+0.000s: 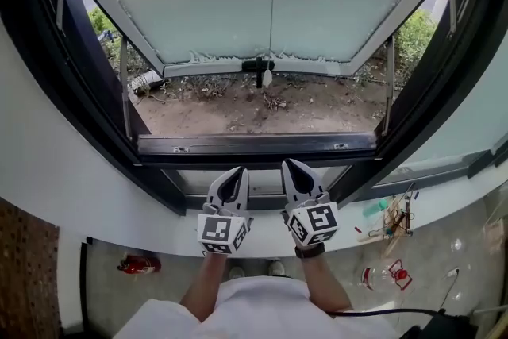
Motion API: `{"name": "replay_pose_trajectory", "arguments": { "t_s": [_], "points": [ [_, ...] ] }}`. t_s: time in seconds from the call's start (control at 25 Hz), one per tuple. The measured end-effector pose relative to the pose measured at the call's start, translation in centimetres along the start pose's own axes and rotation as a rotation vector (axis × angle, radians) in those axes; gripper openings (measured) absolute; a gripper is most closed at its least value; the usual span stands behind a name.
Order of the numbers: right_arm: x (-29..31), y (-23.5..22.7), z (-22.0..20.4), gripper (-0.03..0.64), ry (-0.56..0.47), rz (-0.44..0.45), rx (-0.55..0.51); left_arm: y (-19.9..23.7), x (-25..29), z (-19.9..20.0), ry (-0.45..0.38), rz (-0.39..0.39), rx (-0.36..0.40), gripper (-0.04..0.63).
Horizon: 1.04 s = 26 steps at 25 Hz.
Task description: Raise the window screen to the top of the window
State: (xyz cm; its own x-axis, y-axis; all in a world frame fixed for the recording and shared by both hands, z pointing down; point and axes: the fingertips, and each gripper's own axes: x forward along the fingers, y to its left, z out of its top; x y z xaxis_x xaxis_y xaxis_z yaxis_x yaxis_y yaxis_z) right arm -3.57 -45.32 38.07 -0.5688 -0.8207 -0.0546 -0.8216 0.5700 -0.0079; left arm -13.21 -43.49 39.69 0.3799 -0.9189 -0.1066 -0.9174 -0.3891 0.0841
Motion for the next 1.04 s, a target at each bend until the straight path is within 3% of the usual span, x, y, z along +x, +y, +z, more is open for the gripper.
{"name": "replay_pose_trajectory", "arguments": {
  "t_s": [0.48,1.04],
  "points": [
    [0.1,3.8,-0.8,0.002,0.028,0.075,-0.014,-0.3,-1.0,-0.4,0.012,0.004,-0.002,0.002],
    [0.4,3.6,-1.0,0.002,0.009,0.068,-0.014,-0.6,-0.7,-0.1,-0.001,-0.016,0.032,0.002]
  ]
}}
